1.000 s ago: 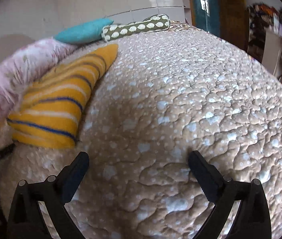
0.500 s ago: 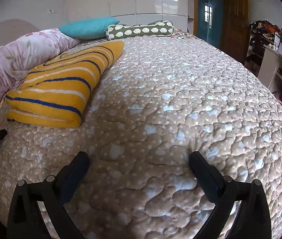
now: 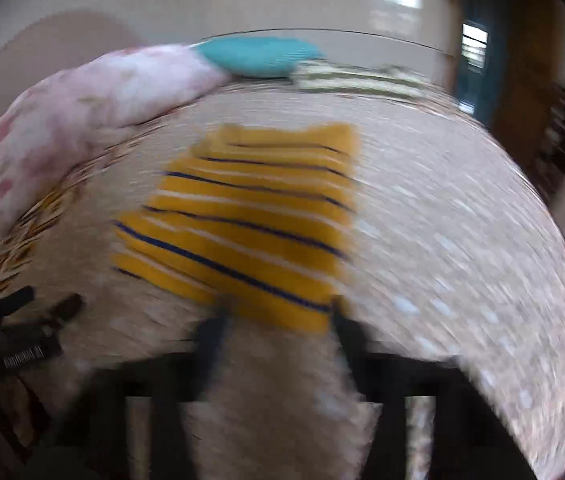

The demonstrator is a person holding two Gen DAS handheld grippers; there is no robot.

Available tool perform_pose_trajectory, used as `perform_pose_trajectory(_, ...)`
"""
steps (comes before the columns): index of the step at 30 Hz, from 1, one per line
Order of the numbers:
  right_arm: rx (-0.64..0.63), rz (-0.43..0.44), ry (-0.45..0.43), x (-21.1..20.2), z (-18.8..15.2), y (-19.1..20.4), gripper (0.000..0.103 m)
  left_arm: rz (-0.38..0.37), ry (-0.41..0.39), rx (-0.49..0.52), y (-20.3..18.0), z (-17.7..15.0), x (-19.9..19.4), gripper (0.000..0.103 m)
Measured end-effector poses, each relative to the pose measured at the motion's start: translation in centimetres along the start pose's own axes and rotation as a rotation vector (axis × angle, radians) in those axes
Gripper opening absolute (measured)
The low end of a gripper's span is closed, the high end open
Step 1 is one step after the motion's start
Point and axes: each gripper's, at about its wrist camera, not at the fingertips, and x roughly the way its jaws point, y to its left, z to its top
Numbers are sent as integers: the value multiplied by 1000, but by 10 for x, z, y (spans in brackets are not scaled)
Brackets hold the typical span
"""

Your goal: Fold small clothes

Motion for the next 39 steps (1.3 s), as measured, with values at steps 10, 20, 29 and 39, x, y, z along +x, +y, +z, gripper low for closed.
perform_pose_trajectory(10,105,381,220,116,33,59,19,54,-82,-119,53,13,-31,103)
perform_pose_trajectory(20,1,285,49,23,15,37,30,84,-107,-44,24,6,-37,103)
perform_pose_trajectory(29,89,77,64,51,-16,-17,60,42,-39,92,-26,-11,-28,103)
perform_pose_trajectory(39,116,10,41,5,-71,-41,63,6,44,172,-66,-28,-16,103)
